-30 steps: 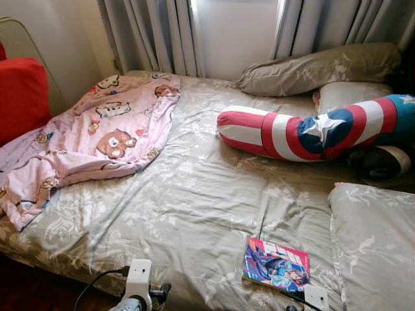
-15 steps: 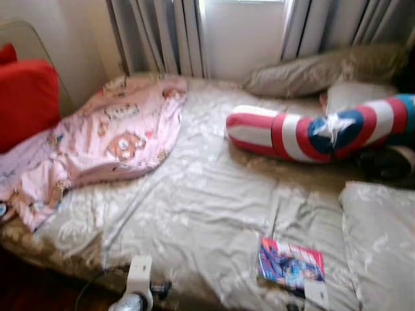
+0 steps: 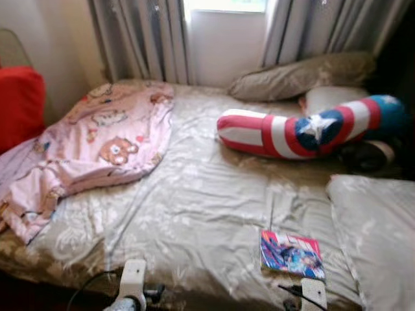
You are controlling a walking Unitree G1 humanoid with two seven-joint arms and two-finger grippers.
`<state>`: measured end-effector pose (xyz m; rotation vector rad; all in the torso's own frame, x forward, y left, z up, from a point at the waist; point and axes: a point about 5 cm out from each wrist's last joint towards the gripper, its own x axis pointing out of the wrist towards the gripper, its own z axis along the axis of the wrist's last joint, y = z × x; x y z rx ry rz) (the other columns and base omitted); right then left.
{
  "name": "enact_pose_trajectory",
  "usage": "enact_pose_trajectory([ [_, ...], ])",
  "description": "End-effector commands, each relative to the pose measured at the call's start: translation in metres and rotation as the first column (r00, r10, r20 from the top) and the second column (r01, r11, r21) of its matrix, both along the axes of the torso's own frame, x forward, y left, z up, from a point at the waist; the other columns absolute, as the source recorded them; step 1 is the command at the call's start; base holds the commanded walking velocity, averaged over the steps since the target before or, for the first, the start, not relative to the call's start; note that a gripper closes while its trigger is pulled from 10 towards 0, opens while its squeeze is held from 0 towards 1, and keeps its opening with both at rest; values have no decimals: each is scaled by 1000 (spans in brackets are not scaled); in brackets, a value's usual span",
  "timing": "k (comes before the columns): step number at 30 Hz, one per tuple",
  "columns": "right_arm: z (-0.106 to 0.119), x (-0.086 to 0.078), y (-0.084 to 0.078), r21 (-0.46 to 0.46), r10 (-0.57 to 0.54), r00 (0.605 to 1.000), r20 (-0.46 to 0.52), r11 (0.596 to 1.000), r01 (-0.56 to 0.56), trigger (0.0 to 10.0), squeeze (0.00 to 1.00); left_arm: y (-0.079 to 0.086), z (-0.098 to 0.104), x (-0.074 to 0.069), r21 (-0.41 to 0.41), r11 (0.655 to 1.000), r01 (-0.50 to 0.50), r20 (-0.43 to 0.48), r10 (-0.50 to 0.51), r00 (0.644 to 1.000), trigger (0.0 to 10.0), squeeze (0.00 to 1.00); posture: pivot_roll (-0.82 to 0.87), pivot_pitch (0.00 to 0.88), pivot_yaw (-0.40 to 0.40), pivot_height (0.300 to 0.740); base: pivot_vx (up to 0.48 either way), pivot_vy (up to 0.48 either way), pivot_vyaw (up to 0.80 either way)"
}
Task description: Clean up the room
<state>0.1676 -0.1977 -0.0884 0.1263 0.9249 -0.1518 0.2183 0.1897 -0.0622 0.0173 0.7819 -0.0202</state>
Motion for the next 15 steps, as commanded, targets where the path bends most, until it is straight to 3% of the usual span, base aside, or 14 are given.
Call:
enact_pose_trajectory([
  [1,-1,-4,-2,3,-15,1000,-12,1000,15,10000,0,0,-3,-4,6,1000,8,-25,-8,1000,10000,0,7,0,22,740,0,322,0],
  [15,-2,-7,-3,6,-17,1000,-17,1000,17,10000,0,1,-2,-4,10,1000,8,-25,-8,1000,10000,0,11,0,25,740,0,329,0],
])
